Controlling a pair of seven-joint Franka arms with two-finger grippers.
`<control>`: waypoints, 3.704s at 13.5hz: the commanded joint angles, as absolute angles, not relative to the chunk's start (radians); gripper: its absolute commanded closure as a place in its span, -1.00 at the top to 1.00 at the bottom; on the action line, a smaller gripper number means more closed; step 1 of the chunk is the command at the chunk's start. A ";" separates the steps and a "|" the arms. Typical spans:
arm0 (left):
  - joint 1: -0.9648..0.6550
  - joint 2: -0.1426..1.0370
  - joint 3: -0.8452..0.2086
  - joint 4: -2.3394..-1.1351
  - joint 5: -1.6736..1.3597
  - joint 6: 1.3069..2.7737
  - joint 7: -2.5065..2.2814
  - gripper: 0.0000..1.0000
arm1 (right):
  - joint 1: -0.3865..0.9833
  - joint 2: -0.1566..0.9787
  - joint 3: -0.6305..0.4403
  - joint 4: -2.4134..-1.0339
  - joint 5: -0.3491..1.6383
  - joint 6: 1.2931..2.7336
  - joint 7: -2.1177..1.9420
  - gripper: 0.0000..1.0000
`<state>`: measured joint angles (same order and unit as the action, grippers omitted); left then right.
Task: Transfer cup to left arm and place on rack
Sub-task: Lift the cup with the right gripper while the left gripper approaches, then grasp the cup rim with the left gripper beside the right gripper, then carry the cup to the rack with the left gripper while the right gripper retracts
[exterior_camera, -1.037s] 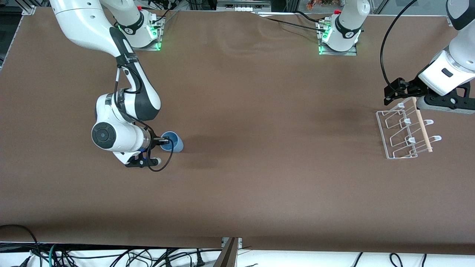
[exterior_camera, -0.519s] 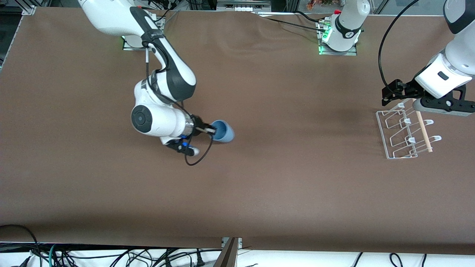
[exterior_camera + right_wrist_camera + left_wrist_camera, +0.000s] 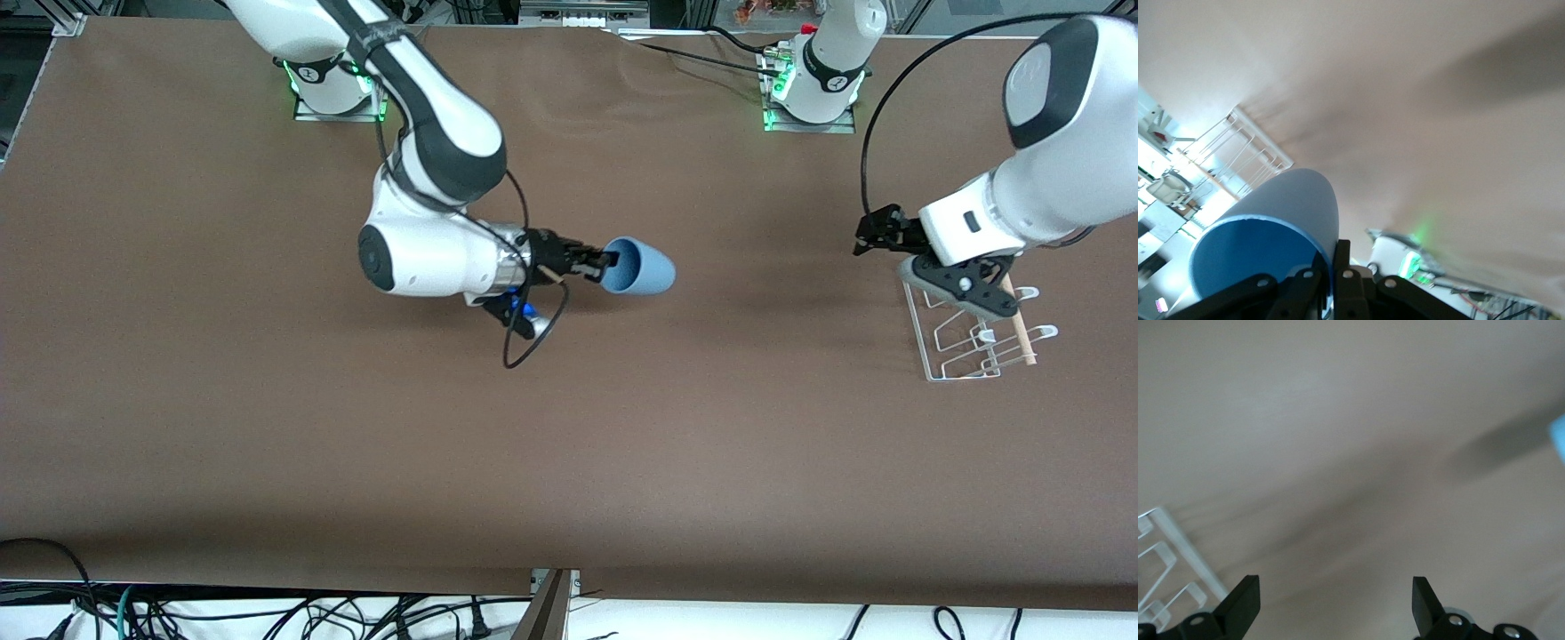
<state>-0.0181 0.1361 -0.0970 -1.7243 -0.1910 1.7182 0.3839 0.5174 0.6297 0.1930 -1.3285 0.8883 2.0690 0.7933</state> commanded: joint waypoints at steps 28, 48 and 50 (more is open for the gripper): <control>-0.115 0.110 -0.192 -1.875 -0.572 1.844 1.348 -0.87 | 0.632 0.709 0.193 -1.140 0.907 2.128 0.962 -1.00; -0.084 0.290 -0.195 -1.684 0.791 1.184 0.873 -0.88 | -0.152 0.552 0.184 -1.140 0.613 1.447 0.523 0.97; -0.084 0.392 -0.193 -1.687 0.949 1.170 0.769 -0.88 | -0.152 0.543 0.187 -1.140 0.496 1.428 0.515 0.98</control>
